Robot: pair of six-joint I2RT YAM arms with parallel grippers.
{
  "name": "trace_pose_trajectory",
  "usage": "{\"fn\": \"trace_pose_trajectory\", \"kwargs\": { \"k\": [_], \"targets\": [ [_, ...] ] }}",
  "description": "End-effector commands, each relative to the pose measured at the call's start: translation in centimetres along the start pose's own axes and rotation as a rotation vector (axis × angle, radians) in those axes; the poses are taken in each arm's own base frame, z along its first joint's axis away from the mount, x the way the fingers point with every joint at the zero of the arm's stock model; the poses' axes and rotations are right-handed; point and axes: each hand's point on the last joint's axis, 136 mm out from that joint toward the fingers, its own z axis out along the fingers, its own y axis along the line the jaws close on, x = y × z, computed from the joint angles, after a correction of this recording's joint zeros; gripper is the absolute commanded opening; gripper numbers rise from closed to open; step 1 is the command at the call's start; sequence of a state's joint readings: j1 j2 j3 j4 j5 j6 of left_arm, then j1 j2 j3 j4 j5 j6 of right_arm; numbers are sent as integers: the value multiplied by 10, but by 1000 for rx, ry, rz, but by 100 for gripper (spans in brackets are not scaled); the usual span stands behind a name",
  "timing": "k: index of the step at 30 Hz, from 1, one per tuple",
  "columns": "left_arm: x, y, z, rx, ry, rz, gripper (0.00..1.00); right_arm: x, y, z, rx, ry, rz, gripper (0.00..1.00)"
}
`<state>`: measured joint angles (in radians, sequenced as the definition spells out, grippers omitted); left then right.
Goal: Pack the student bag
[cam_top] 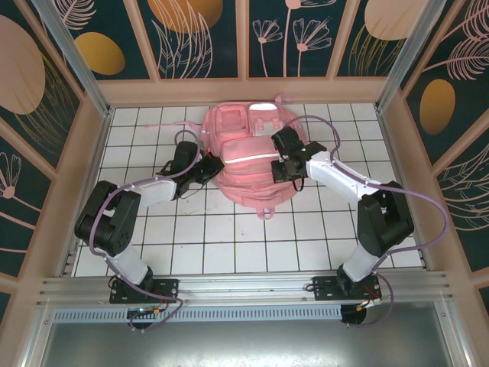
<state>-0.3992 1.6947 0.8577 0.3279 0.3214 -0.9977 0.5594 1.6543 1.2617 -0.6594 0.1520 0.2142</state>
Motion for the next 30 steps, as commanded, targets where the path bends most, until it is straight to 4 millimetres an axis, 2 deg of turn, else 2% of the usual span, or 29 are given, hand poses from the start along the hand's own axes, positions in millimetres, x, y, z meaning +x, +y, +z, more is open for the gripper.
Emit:
{"fn": "trace_pose_trajectory", "kwargs": {
  "k": [1,4,6,8,9,12,15,16,19,21,22,23,27,30],
  "targets": [
    [-43,10,-18,-91,-162,35,0,-7,-67,-22,384,-15,-39,0],
    [-50,12,-20,-106,-179,42,0,-14,-52,-17,306,-19,-35,0],
    [-56,14,-16,-112,-184,47,0,-11,-23,-12,163,-2,-50,0],
    [-67,11,-11,-115,-196,69,0,0,20,-9,-59,39,-75,0],
    [-70,15,-2,-129,-191,79,0,6,41,-10,-166,55,-86,0],
    [-90,7,14,-128,-209,118,0,16,105,-27,-479,72,-125,0],
    [-107,1,31,-121,-201,135,0,13,149,-42,-671,46,-140,0],
    [-112,-4,34,-108,-192,131,3,11,159,-44,-712,35,-140,0],
    [-123,-15,35,-89,-187,129,52,-2,181,-41,-786,-2,-145,0],
    [-131,-21,23,-107,-212,146,74,-14,186,-32,-784,-29,-132,0],
    [-134,-22,17,-118,-220,152,80,-18,189,-29,-792,-39,-131,0],
    [-135,-24,10,-127,-224,162,97,-25,193,-27,-801,-55,-126,0],
    [-128,-28,-13,-144,-209,181,98,-42,203,-21,-811,-85,-118,0],
    [-110,-33,-27,-100,-171,131,99,-50,206,-26,-828,-118,-111,0]
  ]
}}
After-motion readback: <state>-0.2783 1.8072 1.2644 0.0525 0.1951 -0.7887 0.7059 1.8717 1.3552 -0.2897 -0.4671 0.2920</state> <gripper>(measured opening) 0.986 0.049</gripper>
